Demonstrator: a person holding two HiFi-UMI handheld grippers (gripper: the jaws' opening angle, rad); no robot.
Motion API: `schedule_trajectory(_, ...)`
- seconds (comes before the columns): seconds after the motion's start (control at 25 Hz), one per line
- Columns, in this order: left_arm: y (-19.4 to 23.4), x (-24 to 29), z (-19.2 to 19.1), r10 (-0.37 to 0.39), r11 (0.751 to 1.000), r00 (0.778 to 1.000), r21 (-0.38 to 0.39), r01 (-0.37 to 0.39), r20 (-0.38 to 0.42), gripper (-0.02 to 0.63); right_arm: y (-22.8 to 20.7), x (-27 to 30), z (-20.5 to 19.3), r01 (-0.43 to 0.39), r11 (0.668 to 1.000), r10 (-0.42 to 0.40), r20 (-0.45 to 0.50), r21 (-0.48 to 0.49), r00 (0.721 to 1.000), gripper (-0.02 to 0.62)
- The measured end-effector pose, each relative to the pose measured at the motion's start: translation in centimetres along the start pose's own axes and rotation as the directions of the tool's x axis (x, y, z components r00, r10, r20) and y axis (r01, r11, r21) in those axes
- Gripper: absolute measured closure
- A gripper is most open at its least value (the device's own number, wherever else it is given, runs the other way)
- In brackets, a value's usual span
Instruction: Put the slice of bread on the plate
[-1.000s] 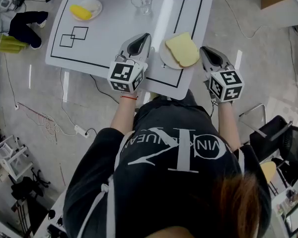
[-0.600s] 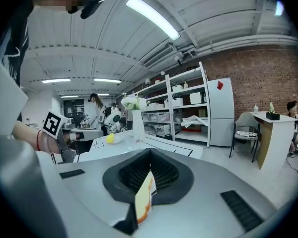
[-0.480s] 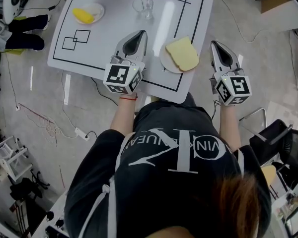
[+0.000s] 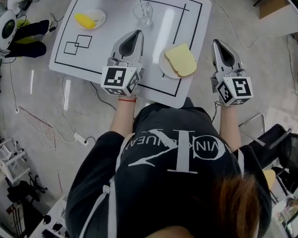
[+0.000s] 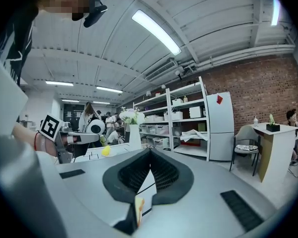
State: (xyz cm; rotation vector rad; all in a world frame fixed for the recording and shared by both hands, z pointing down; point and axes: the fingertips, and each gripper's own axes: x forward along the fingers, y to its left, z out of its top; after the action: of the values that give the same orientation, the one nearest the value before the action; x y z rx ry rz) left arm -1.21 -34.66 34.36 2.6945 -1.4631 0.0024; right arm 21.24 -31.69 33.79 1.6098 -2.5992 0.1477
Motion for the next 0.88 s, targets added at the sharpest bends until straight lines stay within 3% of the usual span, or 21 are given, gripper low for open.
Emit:
schedule_trajectory(0.32,0.0,-0.2,1.2,0.011,1.000,0.999,0.012,-0.012,0.031,0.595,0.3,0.1,1.3,-0.029,1.000,0.029,0.051,0.001,0.998,0.594)
schedule_trajectory(0.88,0.2,-1.8,0.7,0.031,0.999,0.999,0.006,-0.031,0.017,0.595,1.4,-0.5,1.7,-0.059,0.998,0.058,0.081,0.011,0.995,0.594)
